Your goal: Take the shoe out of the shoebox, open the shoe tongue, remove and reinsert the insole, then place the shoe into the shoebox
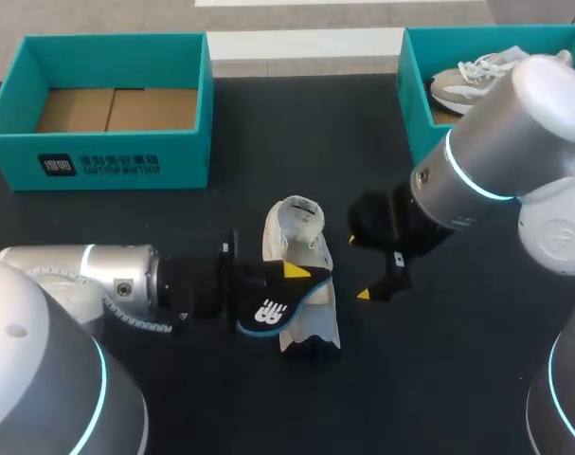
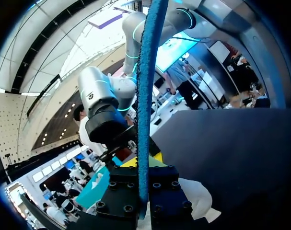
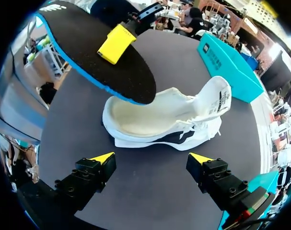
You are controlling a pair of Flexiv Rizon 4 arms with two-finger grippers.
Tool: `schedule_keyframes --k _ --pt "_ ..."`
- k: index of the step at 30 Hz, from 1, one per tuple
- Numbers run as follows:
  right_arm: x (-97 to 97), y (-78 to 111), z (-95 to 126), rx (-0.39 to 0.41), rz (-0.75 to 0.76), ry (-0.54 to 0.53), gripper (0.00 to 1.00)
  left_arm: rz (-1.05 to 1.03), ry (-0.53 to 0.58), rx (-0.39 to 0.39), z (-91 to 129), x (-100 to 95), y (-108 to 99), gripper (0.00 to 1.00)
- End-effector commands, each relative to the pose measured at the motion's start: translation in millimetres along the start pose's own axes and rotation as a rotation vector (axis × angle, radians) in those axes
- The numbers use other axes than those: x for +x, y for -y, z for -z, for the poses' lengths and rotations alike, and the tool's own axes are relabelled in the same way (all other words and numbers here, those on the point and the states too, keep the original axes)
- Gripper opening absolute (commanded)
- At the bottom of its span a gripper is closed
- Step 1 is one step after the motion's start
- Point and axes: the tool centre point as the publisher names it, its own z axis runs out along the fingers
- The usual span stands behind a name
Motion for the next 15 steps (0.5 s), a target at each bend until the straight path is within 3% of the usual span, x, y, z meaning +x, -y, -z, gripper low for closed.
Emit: schedule_keyframes --k 1,6,15 --pt "2.9 2.8 -11 -0.016 0.006 0.011 1.00 -0.006 -0.012 -0.005 -13 -0.1 -8 0.00" --pt "1.6 2.4 -12 -0.047 0.022 0.037 1.00 0.005 -0.023 -0.010 -16 4.0 -17 0.00" --pt "0.3 2.2 -12 -0.032 0.014 0.037 1.00 0.032 -0.047 -0.010 -21 16.2 -21 0.00"
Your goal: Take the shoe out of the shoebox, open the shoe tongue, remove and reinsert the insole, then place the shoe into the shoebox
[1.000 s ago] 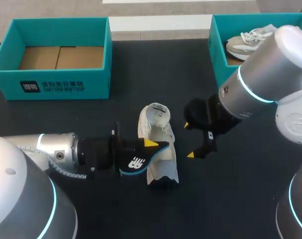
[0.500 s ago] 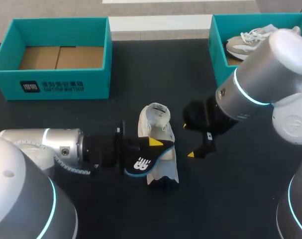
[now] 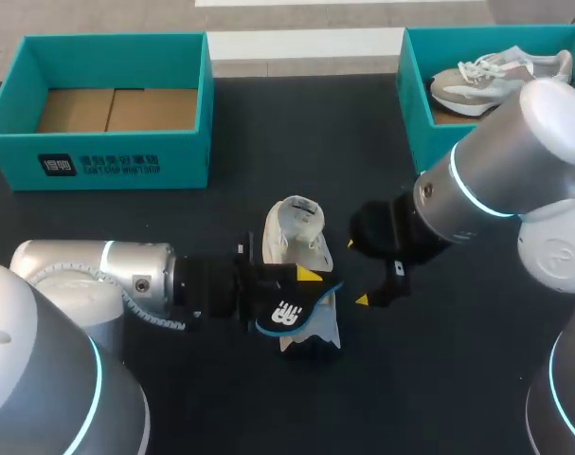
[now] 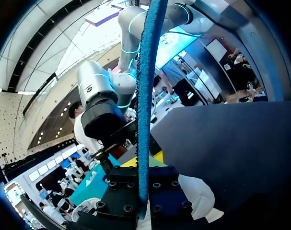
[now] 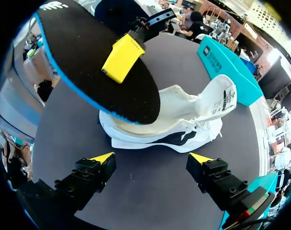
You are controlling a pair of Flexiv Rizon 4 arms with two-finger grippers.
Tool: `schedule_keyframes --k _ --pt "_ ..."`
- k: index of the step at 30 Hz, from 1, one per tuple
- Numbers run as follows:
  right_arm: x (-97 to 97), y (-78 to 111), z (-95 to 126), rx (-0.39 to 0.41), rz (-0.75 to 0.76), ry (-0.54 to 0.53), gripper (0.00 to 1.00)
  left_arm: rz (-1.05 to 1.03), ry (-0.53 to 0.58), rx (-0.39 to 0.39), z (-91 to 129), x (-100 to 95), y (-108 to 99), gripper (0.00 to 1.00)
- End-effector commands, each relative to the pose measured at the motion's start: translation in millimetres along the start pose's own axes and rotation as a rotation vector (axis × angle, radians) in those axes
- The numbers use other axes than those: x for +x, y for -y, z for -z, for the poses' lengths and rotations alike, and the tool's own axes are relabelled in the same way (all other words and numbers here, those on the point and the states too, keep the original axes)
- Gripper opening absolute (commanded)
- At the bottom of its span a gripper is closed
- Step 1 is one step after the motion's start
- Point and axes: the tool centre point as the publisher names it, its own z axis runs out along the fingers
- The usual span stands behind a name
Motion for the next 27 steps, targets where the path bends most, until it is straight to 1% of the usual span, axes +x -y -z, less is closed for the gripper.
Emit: schedule_keyframes --k 1,5,10,13,27 --pt "0.8 -0.7 -1 0.002 0.000 0.003 1.00 0.013 -0.004 -0.003 -4 6.1 -5 0.00" --pt "0.8 -0.7 -1 0.002 0.000 0.003 1.00 0.026 -0.006 -0.009 -5 12.8 -13 0.00" --pt "0.8 -0.7 -1 0.002 0.000 0.003 1.00 0.020 -0.011 0.002 -7 19.1 -23 0.00" --pt "0.8 -0.7 -1 0.002 0.000 0.003 1.00 0.021 -0.005 0.003 -8 20.2 -31 0.00" --pt "0.8 -0.7 -1 0.002 0.000 0.003 1.00 0.020 0.026 -0.055 -5 20.0 -68 0.00"
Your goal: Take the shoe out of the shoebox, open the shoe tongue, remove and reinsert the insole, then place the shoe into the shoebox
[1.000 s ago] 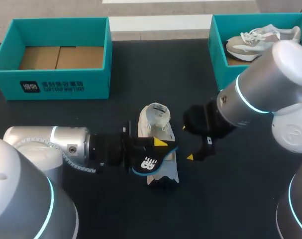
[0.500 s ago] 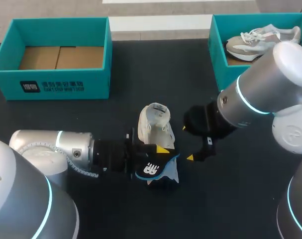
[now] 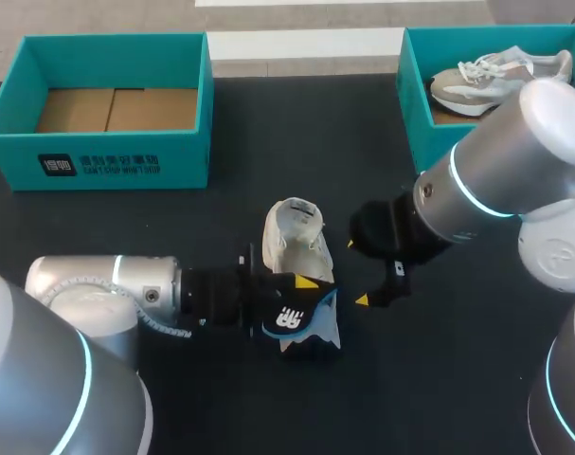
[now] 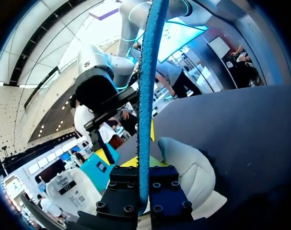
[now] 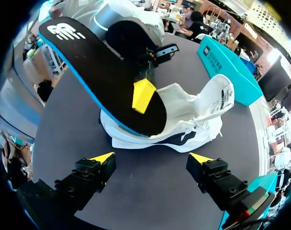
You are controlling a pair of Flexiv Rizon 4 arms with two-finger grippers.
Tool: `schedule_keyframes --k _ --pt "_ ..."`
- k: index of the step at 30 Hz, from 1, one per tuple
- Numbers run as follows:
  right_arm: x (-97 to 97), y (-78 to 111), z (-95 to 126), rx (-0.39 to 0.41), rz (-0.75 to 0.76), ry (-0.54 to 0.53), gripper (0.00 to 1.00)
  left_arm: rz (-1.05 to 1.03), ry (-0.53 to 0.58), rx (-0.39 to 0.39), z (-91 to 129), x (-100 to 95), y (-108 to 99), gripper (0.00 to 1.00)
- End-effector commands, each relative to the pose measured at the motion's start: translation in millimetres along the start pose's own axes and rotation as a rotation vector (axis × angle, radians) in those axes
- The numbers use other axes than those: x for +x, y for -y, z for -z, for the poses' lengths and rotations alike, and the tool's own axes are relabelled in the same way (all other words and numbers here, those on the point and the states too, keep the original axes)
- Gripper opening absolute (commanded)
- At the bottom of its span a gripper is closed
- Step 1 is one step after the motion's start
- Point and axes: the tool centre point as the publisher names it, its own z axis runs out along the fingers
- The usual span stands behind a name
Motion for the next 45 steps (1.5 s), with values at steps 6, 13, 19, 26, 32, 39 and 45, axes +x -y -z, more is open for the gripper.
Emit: schedule_keyframes --k 6,13,19,26,32,39,45 --pt "0.6 0.0 -2 -0.001 -0.001 0.002 1.00 -0.036 0.007 -0.034 -2 -5.4 -24 0.00" --pt "0.6 0.0 -2 -0.001 -0.001 0.002 1.00 -0.038 0.010 -0.049 -7 -9.4 -34 0.00" --pt "0.6 0.0 -2 -0.001 -0.001 0.002 1.00 -0.036 0.004 -0.048 -4 -8.4 -24 0.44" --pt "0.6 0.0 -2 -0.001 -0.001 0.002 1.00 -0.050 0.024 -0.027 0 -17.8 -9 0.47" --pt "0.6 0.0 -2 -0.001 -0.001 0.002 1.00 -0.052 0.030 -0.013 2 -22.4 1 0.47" --pt "0.6 0.0 -2 -0.001 -0.001 0.002 1.00 -0.044 0.024 -0.022 16 -17.6 16 0.49" --pt "0.6 0.0 -2 -0.001 -0.001 0.002 1.00 -0.024 0.034 -0.030 25 -6.4 23 0.46"
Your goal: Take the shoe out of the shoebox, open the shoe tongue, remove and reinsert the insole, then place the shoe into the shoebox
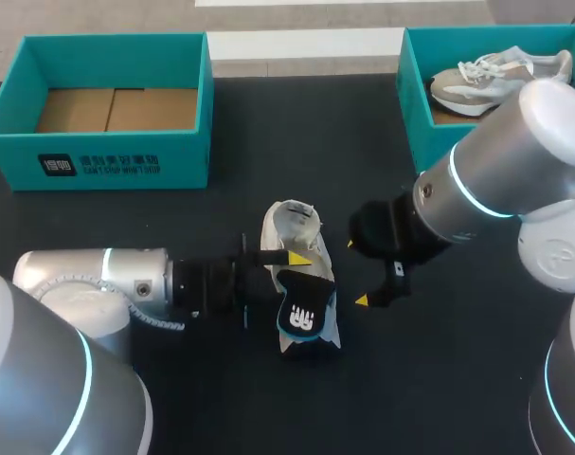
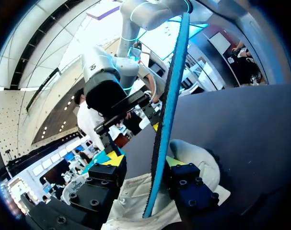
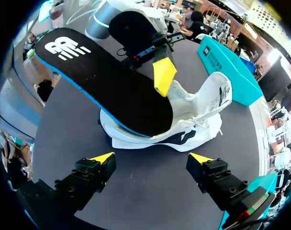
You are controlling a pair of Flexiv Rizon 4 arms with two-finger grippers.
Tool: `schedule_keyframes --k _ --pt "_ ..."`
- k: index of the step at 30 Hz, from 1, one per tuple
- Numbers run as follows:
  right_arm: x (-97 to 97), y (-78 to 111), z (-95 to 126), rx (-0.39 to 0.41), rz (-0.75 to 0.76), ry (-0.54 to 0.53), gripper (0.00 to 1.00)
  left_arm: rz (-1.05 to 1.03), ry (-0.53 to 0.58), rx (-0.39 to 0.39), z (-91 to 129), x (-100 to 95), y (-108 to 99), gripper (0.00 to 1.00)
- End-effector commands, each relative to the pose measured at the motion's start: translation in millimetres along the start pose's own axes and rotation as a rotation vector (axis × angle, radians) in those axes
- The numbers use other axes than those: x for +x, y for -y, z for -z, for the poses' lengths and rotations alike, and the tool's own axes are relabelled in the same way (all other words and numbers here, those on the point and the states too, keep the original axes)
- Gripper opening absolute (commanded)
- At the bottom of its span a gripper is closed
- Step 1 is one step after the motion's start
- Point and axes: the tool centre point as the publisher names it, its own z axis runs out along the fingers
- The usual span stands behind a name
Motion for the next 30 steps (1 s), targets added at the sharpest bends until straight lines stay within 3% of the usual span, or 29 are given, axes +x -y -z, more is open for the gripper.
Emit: schedule_keyframes --k 1,4,6,18,30 --pt "0.2 0.0 -2 -0.001 -0.001 0.001 1.00 0.009 0.008 -0.006 13 10.2 11 0.45" --pt "0.2 0.0 -2 -0.001 -0.001 0.001 1.00 0.019 0.005 -0.006 11 15.7 9 0.25" --pt "0.2 0.0 -2 -0.001 -0.001 0.001 1.00 0.026 -0.001 -0.008 8 18.3 6 0.02" --pt "0.2 0.0 -2 -0.001 -0.001 0.001 1.00 -0.010 -0.024 -0.045 -7 19.6 -30 0.00" --pt "0.2 0.0 -2 -0.001 -0.001 0.001 1.00 -0.001 0.028 -0.089 -3 15.7 -48 0.00"
